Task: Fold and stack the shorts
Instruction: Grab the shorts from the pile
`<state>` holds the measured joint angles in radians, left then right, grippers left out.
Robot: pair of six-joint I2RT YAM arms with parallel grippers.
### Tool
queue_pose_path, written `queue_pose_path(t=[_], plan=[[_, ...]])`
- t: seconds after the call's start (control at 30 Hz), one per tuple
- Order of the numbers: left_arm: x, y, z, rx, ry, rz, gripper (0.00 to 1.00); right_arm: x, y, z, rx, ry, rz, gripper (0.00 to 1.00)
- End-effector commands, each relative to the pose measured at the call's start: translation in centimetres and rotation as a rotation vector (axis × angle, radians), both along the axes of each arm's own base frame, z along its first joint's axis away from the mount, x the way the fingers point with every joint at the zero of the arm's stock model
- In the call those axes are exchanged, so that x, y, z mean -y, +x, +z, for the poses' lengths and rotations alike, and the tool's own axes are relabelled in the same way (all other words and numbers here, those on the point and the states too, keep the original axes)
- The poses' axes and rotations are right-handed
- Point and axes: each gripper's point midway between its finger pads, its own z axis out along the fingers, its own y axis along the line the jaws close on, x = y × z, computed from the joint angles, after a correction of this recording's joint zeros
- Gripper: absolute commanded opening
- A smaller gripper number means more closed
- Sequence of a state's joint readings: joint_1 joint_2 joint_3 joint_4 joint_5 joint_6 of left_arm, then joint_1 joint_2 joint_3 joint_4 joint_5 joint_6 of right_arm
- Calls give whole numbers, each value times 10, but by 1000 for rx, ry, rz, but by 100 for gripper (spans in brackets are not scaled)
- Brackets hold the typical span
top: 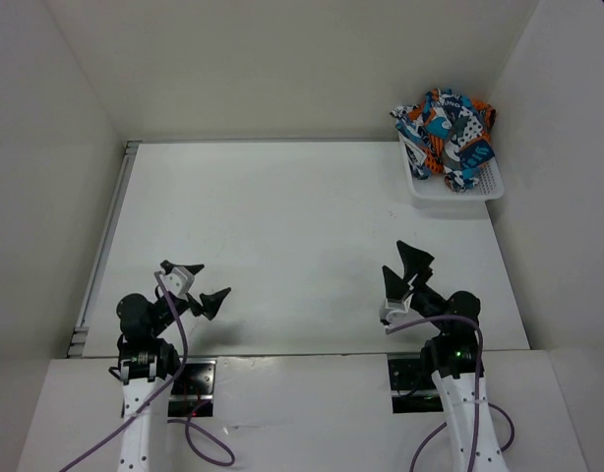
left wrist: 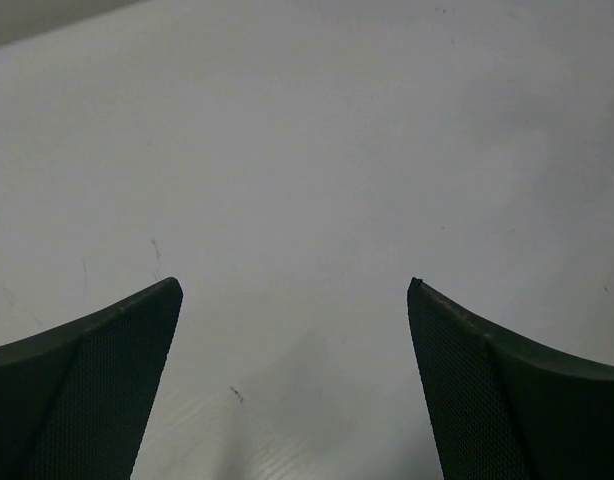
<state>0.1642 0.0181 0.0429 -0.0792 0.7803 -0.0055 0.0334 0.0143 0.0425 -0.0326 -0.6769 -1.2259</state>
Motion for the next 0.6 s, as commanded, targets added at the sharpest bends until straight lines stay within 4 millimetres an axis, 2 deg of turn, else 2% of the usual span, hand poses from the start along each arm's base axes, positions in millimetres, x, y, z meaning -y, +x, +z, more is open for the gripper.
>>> queue_pose_path(t=[0.0,0.03,0.07,0.1,0.13,0.17,0.2,0.23,0.27,0.3,0.33,0.37,0.4,0.43,0.47,0.5,0.53,0.57], plan=[[15,-3,60,274,49,-113,100,-35,-32,73,540,-247,217,100],[14,-1,70,310,54,-103,100,-36,-30,78,527,-205,219,100],[11,1,92,418,72,-75,100,-30,-27,91,517,-176,179,100],[12,2,100,435,67,-70,100,-29,-31,121,535,-154,166,100],[12,6,105,413,63,-70,100,-28,-27,126,473,-113,162,100],[15,7,104,373,54,-87,100,-23,-6,122,382,-98,125,99],[16,15,94,275,39,-97,100,-23,-2,151,397,-87,115,99],[20,17,90,218,29,-123,100,-20,12,154,336,-71,93,99],[22,22,107,213,28,-134,100,-21,39,172,260,-24,59,99],[27,35,95,106,13,-157,100,-21,55,180,191,38,24,99],[26,47,98,60,10,-133,100,-23,72,183,67,165,-16,99],[26,61,103,18,10,-116,100,-45,104,163,-83,222,-38,99],[31,93,125,-27,14,-111,100,-28,130,205,-68,341,-223,99],[24,114,120,-126,31,-32,100,-32,148,193,-188,405,-306,99],[24,133,125,-176,41,-9,100,-55,183,200,-246,441,-360,99],[21,160,107,-273,55,21,100,-43,201,195,-277,503,-504,100],[19,180,131,-236,66,62,100,-45,213,179,-366,517,-559,100],[21,193,120,-261,78,76,100,-56,225,204,-398,653,-548,100]])
